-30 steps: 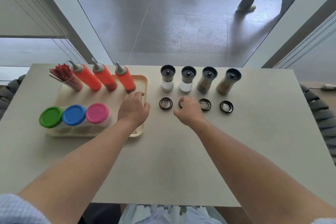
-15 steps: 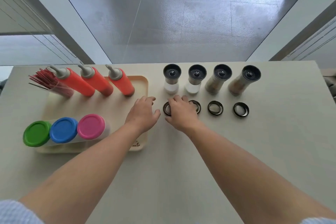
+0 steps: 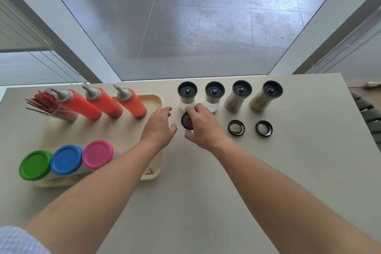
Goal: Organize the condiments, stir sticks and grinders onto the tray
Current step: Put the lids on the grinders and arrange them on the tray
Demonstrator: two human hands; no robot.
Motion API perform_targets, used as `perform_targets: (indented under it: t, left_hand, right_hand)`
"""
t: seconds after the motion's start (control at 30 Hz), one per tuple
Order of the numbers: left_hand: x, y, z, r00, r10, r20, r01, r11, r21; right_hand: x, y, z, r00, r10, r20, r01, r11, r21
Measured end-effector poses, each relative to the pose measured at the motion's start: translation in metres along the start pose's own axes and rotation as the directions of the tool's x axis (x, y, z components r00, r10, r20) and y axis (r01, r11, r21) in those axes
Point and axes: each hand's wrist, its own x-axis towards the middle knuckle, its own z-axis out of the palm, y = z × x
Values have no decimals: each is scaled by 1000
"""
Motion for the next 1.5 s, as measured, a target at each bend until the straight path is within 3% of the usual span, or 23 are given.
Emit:
perform_targets:
  t: [0.2,0.47,0.93,1.1,1.33,1.5]
  left_hand:
    - [19,25,-12,995,-96,-40,83,963,-258]
    - [46,38,-20,999,-32,17,36,866,-498]
    - [73,20,-1,995,63,78,3,757,-654]
    - [75,19,-1,994,72,87,0,771,-637]
    - [76,18,-2,991,84,101,-3,783,-622]
    - [73,18,-3,990,95,104,-11,788,-615]
  right_hand:
    - [4,0,-47,966,-85,-245,126,979,159]
    - [31,1,-72,917,20,-398,119,939,322]
    - [61,27,-41,965,-34,-260,87,977,196]
    - [65,28,-45,972,-91,-217,112,990,85]
    - [68,27,-52,981,-76,-177,90,993,75]
    - [70,28,-63,996,-70,-59,72,997,33]
